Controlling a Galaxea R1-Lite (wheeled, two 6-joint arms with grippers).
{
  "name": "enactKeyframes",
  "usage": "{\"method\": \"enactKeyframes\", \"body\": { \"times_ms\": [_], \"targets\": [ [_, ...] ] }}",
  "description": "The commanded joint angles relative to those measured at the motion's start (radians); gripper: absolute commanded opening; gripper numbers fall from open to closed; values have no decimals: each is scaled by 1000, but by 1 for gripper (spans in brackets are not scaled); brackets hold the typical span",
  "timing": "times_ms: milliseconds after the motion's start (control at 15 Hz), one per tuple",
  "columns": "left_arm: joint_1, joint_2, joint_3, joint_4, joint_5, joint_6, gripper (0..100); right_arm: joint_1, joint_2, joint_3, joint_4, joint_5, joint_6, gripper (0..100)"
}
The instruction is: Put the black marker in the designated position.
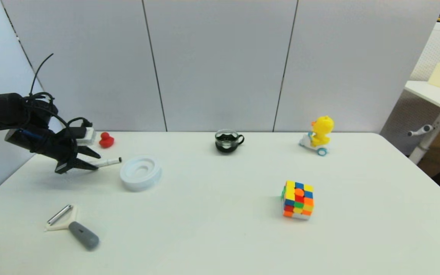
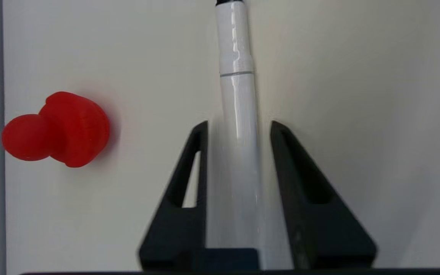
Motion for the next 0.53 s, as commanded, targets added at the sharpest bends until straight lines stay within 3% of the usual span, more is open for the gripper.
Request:
{"method": "enactKeyframes", "body": {
  "times_ms": [67, 200, 333, 467, 533],
  "targets": [
    [-1, -45, 1, 7, -9, 8, 100, 0, 1, 0, -1, 1, 1, 100],
    [-4, -94, 1, 7, -12, -24, 100, 0, 1, 0, -1, 1, 1, 100],
    [-15, -249, 8, 10, -7, -212, 100, 0, 1, 0, -1, 1, 1, 100],
    [-50, -454, 8, -2, 59, -598, 100, 0, 1, 0, -1, 1, -1, 100],
    [-90, -549, 7, -44, 146, -825, 100, 0, 1, 0, -1, 1, 1, 100]
  ]
}}
